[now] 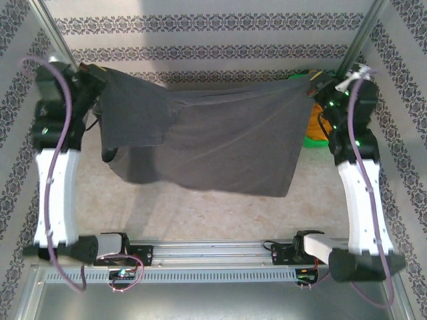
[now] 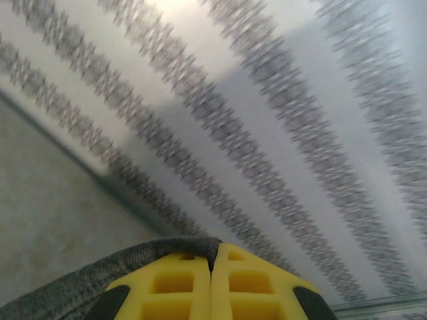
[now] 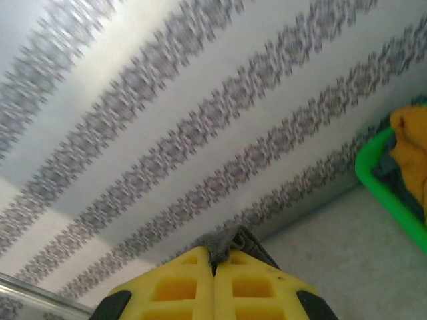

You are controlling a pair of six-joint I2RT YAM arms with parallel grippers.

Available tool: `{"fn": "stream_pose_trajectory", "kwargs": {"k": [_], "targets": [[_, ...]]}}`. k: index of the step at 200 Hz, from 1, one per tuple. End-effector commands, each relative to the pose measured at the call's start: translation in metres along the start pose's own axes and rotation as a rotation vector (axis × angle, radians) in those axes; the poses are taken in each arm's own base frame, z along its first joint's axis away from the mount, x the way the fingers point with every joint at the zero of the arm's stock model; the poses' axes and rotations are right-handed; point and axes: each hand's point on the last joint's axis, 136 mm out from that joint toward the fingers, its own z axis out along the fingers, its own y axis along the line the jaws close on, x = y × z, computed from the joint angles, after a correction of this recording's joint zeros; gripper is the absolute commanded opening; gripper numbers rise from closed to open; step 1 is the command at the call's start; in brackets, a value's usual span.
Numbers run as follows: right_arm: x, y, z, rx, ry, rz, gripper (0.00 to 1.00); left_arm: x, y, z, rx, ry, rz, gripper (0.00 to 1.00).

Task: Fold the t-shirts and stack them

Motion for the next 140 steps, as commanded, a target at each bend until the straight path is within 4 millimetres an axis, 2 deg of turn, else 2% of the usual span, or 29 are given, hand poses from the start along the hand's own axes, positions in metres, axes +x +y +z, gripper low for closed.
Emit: {"fn": "stream_pose_trajectory", "kwargs": {"k": [1,22,42,50,60,68,87,98,113,127,140], "targets": [[0.015,0.016,0.044,-0.083,0.076,0.019,0.0,0.017,0.027,0.059,-0.019,0.101,-0.043,0.0],[0.026,0.01,0.093,-0.077,0.113,0.027,0.0,0.018,0.043,0.106,-0.037,0.128,-0.013,0.0],[0.023,0.014,0.136,-0.09,0.136,0.028,0.0,0.011,0.051,0.149,-0.02,0.152,-0.023,0.0],[0.02,0.016,0.149,-0.095,0.14,0.022,0.0,0.005,0.046,0.162,0.0,0.15,-0.019,0.0],[0.004,0.028,0.16,-0.119,0.116,0.013,0.0,-0.008,0.037,0.172,0.017,0.132,-0.007,0.0],[-0.01,0.038,0.164,-0.136,0.087,0.007,0.0,-0.025,0.021,0.173,0.05,0.103,0.001,0.0],[-0.053,0.063,0.16,-0.186,0.002,0.0,0.0,-0.071,-0.02,0.159,0.13,0.011,0.023,0.0],[-0.078,0.077,0.151,-0.213,-0.046,0.005,0.0,-0.103,-0.05,0.135,0.206,-0.075,0.021,0.0],[-0.104,0.086,0.134,-0.227,-0.099,0.012,0.0,-0.133,-0.068,0.104,0.275,-0.152,-0.023,0.0],[-0.116,0.087,0.117,-0.219,-0.125,0.013,0.0,-0.143,-0.074,0.077,0.277,-0.178,-0.019,0.0],[-0.116,0.081,0.103,-0.188,-0.13,0.004,0.0,-0.138,-0.075,0.055,0.241,-0.171,0.03,0.0]]}}
